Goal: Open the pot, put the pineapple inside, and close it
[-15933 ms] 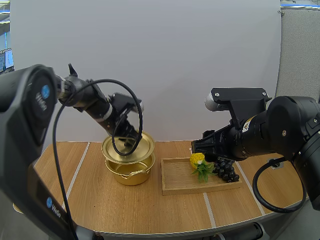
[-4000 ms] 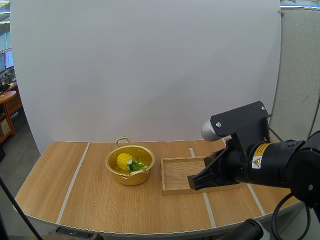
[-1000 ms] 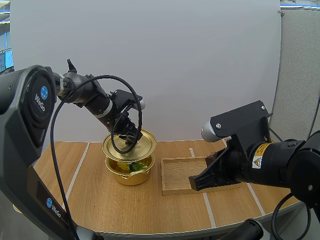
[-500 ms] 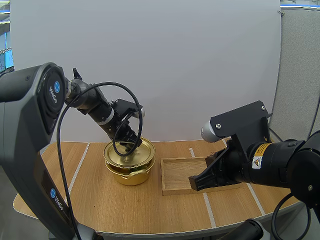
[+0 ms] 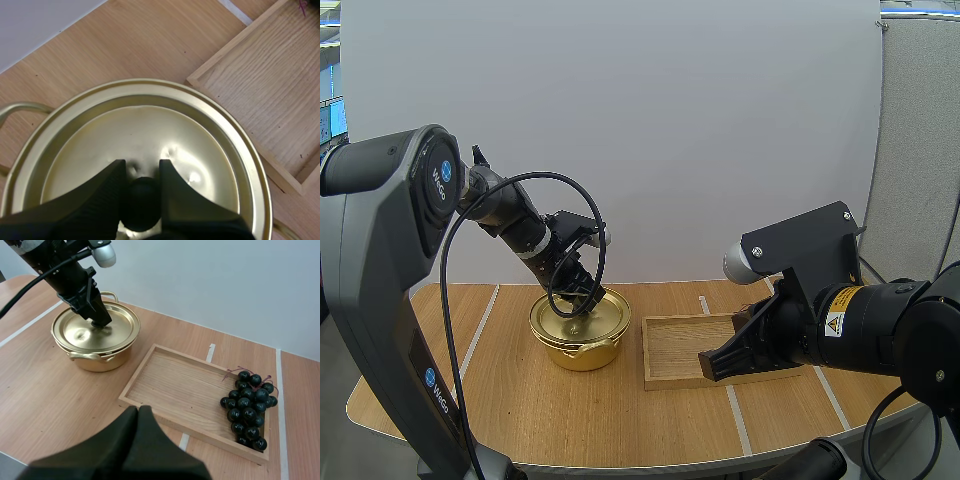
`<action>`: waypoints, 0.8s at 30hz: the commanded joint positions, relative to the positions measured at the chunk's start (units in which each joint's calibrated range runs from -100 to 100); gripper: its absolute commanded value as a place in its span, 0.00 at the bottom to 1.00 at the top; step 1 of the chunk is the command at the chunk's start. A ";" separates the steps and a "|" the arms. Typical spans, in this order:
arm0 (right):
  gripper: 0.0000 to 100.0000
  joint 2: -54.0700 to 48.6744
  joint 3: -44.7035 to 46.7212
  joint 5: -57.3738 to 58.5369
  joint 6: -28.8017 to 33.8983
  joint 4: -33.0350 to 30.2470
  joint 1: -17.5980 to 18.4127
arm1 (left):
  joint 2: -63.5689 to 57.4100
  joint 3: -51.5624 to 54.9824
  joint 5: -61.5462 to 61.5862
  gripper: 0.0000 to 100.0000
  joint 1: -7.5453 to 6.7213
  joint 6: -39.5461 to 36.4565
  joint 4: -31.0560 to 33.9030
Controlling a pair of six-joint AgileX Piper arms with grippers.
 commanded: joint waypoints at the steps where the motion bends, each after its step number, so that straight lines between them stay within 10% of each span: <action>1: 0.00 -0.31 -0.01 -0.02 -0.40 -0.29 -0.28 | 0.39 0.30 0.28 0.00 -0.17 0.59 -0.01; 9: 0.00 -0.31 -0.01 -0.02 -0.40 -0.29 -0.28 | 0.39 0.30 1.86 0.16 -0.17 0.59 0.09; 14: 0.00 -0.31 -0.01 -0.02 -0.40 -0.29 -0.28 | -0.09 0.30 2.99 0.96 -0.17 -0.05 0.31; 24: 0.00 -0.31 -0.01 -0.02 -0.40 -0.29 -0.28 | -10.77 -1.70 6.97 1.00 -0.17 -1.86 2.75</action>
